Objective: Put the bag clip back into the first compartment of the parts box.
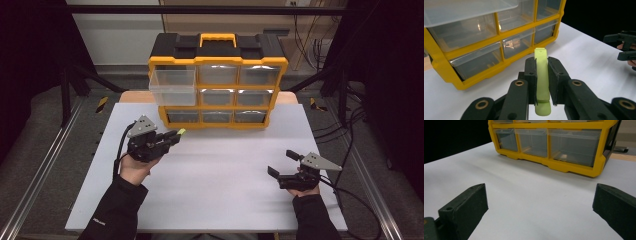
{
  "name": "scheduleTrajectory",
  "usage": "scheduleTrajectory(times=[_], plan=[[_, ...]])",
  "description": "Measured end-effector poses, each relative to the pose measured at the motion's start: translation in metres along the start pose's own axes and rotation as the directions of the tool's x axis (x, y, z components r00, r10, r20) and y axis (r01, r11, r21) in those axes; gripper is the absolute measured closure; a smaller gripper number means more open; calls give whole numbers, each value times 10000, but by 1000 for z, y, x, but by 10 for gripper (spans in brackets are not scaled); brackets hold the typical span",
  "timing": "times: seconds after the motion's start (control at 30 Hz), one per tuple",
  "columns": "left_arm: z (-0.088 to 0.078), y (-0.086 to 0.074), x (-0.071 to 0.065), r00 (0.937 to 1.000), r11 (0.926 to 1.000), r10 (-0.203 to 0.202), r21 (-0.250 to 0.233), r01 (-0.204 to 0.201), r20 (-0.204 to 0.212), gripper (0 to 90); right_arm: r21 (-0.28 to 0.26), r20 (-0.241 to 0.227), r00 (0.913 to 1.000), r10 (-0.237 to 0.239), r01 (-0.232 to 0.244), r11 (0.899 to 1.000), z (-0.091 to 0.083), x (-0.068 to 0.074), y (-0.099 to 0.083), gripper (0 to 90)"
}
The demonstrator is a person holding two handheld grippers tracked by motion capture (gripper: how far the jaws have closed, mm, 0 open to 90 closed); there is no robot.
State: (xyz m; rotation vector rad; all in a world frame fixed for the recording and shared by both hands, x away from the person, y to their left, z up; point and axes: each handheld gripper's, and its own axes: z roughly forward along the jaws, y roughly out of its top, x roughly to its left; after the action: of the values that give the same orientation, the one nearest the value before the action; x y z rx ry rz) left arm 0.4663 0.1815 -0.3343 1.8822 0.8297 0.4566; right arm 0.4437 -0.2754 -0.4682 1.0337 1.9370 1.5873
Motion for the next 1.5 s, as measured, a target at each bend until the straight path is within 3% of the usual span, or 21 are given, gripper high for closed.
scheduleTrajectory(times=[0.47,1.5], plan=[[-11,12,6,10000,9997,69,-254,-70,-60,776,18,13,10000,-3,3,10000,0,0,0,4],[-40,62,14,9992,9958,275,-861,-299,-280,776,-11,0,10000,6,-6,10000,-1,0,0,4]])
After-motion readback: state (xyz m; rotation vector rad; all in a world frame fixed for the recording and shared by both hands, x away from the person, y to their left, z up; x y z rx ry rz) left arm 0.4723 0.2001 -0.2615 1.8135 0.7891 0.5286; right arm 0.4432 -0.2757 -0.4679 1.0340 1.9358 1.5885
